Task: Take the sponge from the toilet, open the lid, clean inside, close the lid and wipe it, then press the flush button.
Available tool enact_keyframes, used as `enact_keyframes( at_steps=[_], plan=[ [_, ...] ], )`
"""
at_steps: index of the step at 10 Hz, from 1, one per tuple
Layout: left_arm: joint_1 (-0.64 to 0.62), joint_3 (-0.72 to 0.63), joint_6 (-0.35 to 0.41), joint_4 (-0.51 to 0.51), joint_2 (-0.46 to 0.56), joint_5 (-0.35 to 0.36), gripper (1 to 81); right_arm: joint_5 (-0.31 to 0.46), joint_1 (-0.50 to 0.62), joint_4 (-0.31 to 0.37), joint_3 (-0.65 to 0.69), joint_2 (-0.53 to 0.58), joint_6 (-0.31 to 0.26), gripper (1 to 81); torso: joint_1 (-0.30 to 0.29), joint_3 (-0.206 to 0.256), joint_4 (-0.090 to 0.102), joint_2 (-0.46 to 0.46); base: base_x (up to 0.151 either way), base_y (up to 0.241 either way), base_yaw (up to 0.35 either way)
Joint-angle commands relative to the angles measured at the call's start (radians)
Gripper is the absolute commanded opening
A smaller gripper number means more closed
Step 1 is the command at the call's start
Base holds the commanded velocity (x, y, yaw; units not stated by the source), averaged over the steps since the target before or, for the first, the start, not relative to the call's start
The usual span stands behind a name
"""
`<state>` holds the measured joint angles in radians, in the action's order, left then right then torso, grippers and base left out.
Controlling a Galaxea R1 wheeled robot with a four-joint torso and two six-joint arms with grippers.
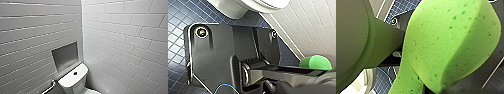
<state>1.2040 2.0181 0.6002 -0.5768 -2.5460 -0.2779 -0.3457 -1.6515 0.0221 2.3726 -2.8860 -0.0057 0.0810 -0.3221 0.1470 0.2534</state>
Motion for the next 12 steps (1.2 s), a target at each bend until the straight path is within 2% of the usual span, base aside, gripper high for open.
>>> enact_keyframes(
  at_steps=[1, 2, 4, 6, 9, 11, 12],
  plan=[
    [0.001, 0.135, 0.053, -0.02, -0.091, -0.049, 1.0, 0.053, 0.014, -0.019, 0.011, -0.018, 0.0, 1.0, 0.0, 0.095, 0.0, 0.0, 0.0, 0.0, 0.0],
    [0.015, 0.19, 0.056, -0.02, -0.125, -0.047, 1.0, 0.053, 0.015, -0.019, 0.011, -0.018, 0.0, 1.0, 0.0, 0.218, 0.0, 0.0, 0.0, 0.0, 0.0],
    [0.038, 0.275, 0.061, -0.018, -0.175, -0.047, 1.0, 0.054, 0.021, -0.021, 0.011, -0.018, 0.0, 1.0, 0.0, 0.099, 0.0, 0.001, 0.0, 0.0, 0.0],
    [0.065, 0.367, 0.064, -0.02, -0.22, -0.037, 1.0, 0.056, 0.029, -0.013, 0.014, -0.028, 0.0, 1.0, -0.002, 0.129, 0.0, 0.002, 0.0, 0.0, 0.0],
    [0.136, 0.507, 0.064, -0.018, -0.301, 0.081, 1.0, 0.059, 0.038, -0.01, 0.089, -0.071, -0.002, 1.0, -0.003, 0.134, 0.0, 0.002, 0.0, 0.0, 0.0],
    [0.19, 0.591, 0.064, -0.003, -0.367, 0.183, 1.0, 0.12, 0.048, -0.01, 0.205, -0.11, 0.0, 1.0, -0.003, 0.134, 0.0, 0.003, 0.0, 0.0, 0.0],
    [0.206, 0.617, 0.064, 0.006, -0.39, 0.195, 1.0, 0.142, 0.052, -0.01, 0.252, -0.127, 0.001, 1.0, -0.003, 0.134, 0.0, 0.003, 0.0, 0.0, 0.0]
  ],
)
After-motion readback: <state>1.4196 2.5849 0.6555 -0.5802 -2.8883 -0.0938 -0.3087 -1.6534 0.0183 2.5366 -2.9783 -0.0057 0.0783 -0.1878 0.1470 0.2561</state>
